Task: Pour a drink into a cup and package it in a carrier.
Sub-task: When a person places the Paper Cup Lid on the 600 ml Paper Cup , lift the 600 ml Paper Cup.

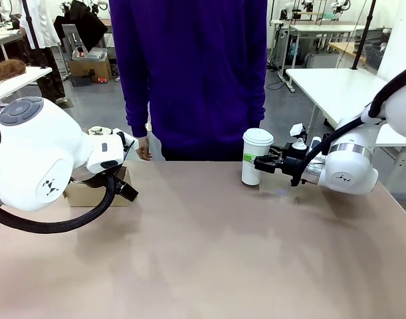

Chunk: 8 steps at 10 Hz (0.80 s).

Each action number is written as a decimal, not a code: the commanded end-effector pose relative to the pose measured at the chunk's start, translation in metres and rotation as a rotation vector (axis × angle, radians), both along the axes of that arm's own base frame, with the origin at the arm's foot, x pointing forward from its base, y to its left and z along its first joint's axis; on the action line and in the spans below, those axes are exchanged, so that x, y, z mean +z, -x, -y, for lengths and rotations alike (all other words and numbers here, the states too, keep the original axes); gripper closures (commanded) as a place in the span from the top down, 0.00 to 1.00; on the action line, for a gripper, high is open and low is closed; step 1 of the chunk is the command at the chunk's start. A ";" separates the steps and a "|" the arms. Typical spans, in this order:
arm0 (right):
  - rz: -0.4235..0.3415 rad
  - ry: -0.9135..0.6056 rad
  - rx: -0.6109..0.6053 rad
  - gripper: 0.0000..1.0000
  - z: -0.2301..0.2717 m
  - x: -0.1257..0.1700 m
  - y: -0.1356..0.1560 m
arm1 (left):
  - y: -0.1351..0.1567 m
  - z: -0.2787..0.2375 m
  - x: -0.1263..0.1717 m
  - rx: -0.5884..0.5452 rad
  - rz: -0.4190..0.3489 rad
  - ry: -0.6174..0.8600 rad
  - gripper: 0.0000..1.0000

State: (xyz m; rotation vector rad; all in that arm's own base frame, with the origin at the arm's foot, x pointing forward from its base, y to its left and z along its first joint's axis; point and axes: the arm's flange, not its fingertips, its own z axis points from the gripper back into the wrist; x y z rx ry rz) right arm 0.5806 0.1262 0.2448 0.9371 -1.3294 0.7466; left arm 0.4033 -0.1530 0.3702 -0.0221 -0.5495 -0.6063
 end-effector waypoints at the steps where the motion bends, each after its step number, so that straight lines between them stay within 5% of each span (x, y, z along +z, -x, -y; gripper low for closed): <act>1: 0.011 -0.007 0.000 0.80 -0.002 0.007 0.000 | 0.000 -0.001 0.000 0.001 0.000 0.003 1.00; 5: 0.000 0.000 0.000 0.80 0.000 0.000 0.000 | 0.000 -0.001 0.000 0.001 0.000 0.003 1.00; 8: 0.026 0.016 0.049 0.80 0.008 0.090 0.022 | 0.000 -0.001 0.000 0.001 0.000 0.003 1.00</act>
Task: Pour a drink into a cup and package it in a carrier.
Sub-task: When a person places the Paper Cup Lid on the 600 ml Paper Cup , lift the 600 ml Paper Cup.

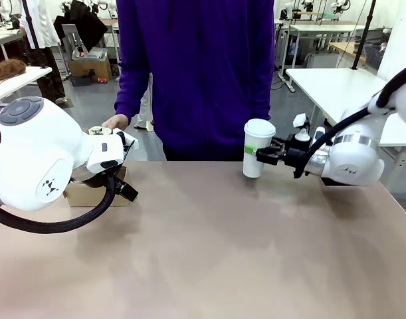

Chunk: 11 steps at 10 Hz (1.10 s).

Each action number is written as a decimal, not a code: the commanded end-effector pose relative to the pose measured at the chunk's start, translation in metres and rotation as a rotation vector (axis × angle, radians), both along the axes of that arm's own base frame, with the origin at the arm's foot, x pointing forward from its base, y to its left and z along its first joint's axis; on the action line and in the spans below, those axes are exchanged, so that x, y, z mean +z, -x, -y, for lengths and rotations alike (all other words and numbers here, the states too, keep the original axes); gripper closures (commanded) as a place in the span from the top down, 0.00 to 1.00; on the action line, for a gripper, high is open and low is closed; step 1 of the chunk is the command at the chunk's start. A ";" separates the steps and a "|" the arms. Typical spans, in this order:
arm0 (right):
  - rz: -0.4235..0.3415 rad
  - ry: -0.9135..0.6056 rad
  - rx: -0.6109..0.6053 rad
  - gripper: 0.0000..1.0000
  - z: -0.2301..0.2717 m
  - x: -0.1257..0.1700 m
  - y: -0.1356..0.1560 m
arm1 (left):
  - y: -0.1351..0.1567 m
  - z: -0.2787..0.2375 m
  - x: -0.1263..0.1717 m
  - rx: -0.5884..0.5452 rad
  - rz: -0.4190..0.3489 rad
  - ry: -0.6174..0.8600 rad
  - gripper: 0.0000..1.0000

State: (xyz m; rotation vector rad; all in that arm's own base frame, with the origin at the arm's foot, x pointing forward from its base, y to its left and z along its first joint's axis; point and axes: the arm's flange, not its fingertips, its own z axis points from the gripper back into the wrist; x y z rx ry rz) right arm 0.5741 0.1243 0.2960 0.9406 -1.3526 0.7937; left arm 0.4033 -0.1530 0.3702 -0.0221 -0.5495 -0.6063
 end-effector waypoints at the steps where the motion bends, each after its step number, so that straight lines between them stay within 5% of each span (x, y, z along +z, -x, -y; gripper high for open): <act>1: -0.025 0.004 0.035 0.80 0.006 0.071 0.021 | 0.000 -0.001 0.000 0.001 0.000 0.003 1.00; 6: 0.003 0.038 0.095 0.80 -0.004 0.191 0.096 | 0.000 -0.001 0.000 0.001 0.000 0.003 1.00; 11: 0.032 0.026 0.104 0.80 -0.007 0.194 0.095 | 0.000 -0.001 0.000 0.001 0.000 0.003 1.00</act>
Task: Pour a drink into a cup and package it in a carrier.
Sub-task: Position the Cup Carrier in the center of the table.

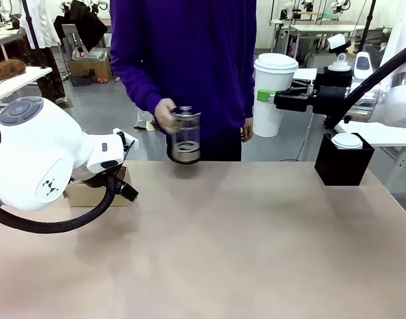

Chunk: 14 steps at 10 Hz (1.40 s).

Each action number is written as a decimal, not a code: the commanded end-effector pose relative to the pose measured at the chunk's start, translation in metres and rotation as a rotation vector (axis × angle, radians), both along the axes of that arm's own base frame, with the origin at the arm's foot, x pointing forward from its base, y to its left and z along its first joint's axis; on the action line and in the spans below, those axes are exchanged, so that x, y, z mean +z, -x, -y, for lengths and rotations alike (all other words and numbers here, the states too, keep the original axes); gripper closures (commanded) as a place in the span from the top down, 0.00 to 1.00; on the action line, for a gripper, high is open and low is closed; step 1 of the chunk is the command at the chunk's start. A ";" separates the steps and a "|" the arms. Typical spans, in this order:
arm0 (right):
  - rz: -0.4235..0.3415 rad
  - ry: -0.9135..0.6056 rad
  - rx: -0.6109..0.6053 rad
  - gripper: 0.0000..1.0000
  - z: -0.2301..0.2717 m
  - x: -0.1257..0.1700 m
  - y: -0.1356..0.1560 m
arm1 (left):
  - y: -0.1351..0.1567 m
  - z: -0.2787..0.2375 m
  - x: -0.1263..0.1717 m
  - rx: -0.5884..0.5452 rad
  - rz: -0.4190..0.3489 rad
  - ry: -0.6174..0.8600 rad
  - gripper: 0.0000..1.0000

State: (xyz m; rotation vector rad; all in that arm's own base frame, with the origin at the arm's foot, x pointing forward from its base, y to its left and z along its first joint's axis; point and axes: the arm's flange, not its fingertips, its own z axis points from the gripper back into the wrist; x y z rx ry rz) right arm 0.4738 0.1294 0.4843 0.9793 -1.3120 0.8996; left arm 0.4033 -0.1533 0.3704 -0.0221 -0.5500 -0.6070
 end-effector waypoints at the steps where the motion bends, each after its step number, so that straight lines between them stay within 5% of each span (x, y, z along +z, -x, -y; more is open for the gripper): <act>1: 0.013 -0.010 0.006 0.80 -0.002 0.006 -0.005 | 0.000 -0.001 0.000 0.001 -0.001 0.003 1.00; 8: 0.013 -0.010 0.006 0.80 -0.002 0.006 -0.005 | 0.000 0.000 0.000 0.000 0.000 0.000 1.00; 14: 0.013 -0.010 0.006 0.80 -0.002 0.006 -0.005 | -0.028 -0.012 0.130 0.178 -0.128 0.084 1.00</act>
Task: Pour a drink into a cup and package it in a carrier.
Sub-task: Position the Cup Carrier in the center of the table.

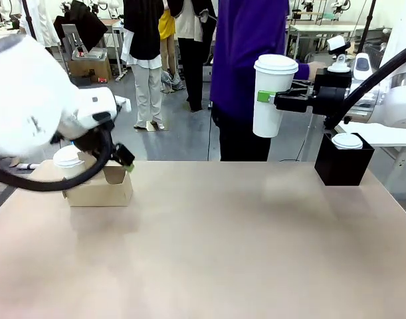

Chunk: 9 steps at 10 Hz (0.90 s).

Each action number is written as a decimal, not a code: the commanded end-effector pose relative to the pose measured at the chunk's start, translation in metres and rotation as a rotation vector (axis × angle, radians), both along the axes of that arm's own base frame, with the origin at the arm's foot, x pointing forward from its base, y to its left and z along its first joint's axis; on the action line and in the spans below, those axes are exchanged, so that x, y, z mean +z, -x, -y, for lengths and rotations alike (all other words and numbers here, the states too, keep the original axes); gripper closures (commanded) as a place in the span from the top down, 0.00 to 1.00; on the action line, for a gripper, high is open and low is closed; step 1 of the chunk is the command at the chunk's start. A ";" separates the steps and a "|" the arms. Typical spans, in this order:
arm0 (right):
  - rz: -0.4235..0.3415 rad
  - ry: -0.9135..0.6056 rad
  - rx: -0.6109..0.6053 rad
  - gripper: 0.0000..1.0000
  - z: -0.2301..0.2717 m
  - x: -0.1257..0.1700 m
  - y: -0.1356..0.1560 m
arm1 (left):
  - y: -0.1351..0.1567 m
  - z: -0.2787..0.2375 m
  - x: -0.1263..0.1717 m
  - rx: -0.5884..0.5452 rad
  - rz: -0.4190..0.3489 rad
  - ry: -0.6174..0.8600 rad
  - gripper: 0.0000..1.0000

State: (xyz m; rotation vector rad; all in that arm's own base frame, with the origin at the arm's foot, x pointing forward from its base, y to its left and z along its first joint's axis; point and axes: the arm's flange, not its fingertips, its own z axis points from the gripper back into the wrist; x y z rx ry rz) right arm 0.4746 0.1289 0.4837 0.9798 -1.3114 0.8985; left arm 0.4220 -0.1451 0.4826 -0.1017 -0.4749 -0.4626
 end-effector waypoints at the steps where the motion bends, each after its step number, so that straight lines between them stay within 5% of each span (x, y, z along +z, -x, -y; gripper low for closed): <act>1: 0.015 -0.010 0.007 0.80 -0.003 0.006 -0.004 | -0.020 -0.013 0.035 0.086 -0.046 -0.013 1.00; 4: 0.015 -0.010 0.007 0.80 -0.003 0.006 -0.004 | -0.064 -0.038 0.059 0.208 -0.102 -0.008 1.00; 9: 0.015 -0.010 0.007 0.80 -0.003 0.006 -0.004 | -0.111 -0.063 0.028 0.403 -0.183 -0.051 1.00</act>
